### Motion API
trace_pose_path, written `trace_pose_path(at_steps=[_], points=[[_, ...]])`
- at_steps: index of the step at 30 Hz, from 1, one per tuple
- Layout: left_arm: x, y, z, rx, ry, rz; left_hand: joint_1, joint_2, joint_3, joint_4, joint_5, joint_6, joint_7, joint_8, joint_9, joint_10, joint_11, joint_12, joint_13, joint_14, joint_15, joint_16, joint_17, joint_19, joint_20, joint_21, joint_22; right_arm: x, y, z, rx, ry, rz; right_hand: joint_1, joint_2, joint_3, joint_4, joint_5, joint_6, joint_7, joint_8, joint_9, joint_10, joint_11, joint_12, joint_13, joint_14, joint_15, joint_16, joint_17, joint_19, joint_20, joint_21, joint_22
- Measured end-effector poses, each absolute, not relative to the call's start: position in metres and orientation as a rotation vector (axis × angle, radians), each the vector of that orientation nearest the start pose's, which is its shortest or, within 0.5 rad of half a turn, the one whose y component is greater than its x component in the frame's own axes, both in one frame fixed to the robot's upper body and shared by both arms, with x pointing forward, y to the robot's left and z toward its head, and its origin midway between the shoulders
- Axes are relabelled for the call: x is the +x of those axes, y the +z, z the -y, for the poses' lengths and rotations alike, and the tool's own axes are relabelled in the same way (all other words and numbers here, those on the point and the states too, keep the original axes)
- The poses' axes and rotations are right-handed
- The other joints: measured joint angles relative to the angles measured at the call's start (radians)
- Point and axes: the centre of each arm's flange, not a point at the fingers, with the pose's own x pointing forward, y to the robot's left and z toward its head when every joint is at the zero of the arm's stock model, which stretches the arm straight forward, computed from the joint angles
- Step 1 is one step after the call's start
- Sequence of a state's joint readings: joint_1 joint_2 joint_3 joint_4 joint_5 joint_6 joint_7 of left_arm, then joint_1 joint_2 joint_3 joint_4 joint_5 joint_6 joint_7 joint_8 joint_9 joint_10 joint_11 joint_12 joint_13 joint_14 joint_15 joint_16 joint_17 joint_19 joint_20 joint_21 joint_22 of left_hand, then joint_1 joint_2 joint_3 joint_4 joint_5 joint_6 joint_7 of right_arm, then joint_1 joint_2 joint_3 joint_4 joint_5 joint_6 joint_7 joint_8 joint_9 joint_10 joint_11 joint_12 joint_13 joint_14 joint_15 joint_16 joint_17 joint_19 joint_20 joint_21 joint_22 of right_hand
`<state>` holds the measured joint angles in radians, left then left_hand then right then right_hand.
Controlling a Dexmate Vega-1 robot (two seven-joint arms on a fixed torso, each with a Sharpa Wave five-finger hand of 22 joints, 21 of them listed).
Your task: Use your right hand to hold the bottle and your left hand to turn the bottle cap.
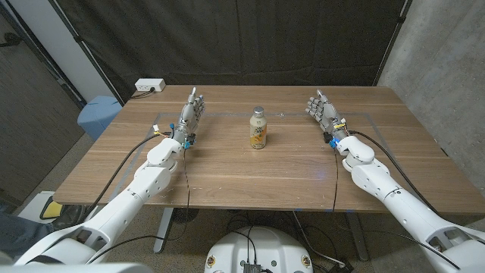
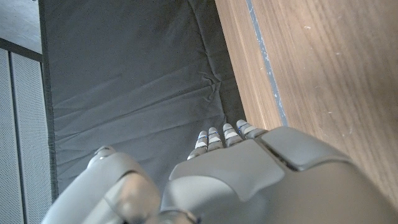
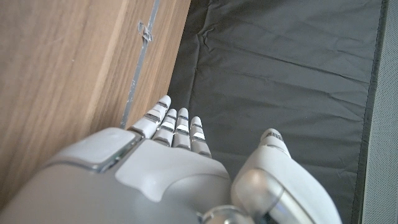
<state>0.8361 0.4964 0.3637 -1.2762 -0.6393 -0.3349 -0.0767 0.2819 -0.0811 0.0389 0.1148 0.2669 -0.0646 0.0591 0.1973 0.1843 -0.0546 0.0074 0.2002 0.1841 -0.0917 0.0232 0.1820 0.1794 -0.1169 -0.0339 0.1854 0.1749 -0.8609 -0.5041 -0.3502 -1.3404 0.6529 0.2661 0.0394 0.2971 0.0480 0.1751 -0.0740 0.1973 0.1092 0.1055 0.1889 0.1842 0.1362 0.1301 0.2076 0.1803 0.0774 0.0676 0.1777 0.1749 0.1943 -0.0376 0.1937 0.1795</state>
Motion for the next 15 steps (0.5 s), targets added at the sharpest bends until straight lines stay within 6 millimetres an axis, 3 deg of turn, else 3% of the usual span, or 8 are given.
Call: trace_pose_path(at_steps=[15], points=[[0.644,-0.030,-0.292,-0.039,-0.259,0.664,0.021,0.011,0.001,-0.001,0.007,0.004,-0.004,0.006,0.000,0.011,0.000,0.008,0.000,0.013,-0.005,0.008,-0.003,0.000,0.000,0.000,0.000,0.640,-0.037,0.275,0.075,0.250,0.588,0.013,-0.003,0.006,-0.006,0.000,0.006,0.002,0.004,0.000,0.005,-0.005,0.000,0.000,0.003,-0.003,0.000,0.000,0.000,0.000,0.000,0.000]])
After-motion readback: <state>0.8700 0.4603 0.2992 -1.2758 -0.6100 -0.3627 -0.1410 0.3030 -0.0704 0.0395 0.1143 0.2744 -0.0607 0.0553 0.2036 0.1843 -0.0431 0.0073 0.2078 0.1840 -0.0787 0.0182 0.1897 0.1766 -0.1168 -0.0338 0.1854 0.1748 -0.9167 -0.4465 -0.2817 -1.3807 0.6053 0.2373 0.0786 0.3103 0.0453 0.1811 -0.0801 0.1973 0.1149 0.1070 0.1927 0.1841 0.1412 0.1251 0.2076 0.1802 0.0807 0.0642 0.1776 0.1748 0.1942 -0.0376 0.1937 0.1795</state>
